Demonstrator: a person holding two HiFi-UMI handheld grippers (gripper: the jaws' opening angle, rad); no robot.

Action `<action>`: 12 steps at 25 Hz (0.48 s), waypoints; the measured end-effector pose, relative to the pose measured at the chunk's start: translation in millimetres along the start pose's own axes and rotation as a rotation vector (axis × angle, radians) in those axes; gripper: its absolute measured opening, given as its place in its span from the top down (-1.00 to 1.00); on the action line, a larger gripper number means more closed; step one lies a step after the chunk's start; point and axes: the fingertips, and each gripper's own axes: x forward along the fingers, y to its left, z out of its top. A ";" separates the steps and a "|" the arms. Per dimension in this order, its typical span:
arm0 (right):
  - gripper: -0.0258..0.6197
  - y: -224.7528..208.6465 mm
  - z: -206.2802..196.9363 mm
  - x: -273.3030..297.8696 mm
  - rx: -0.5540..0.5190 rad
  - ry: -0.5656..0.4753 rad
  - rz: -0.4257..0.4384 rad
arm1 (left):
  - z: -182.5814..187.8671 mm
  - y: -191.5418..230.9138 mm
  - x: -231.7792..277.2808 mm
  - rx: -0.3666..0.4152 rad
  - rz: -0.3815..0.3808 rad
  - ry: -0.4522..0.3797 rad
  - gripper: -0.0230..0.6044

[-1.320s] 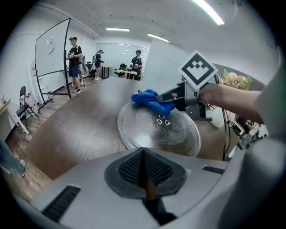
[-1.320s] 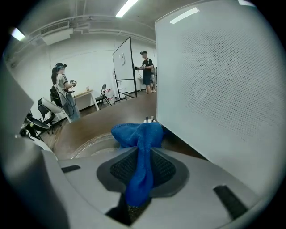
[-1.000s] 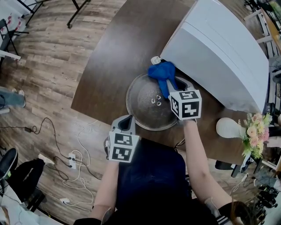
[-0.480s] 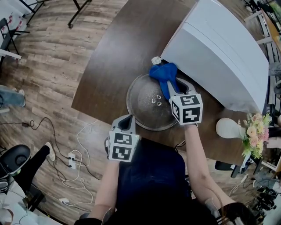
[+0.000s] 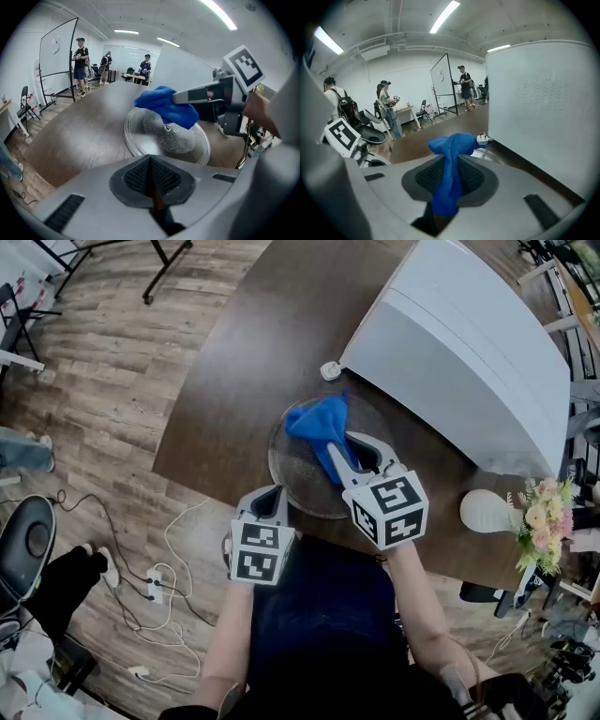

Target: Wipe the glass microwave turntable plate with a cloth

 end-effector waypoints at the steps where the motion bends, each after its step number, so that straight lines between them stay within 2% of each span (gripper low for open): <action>1: 0.70 9.6 -1.3 -0.5 0.011 -0.001 0.027 | 0.1 -0.1 -0.1 0.000 -0.001 -0.001 0.92; 7: 0.70 59.8 -19.8 3.0 0.043 0.032 0.145 | 0.8 0.4 0.4 -0.006 -0.008 -0.009 0.92; 12: 0.70 82.7 -44.5 11.3 0.028 0.106 0.189 | 0.9 1.1 0.2 -0.011 -0.014 -0.007 0.92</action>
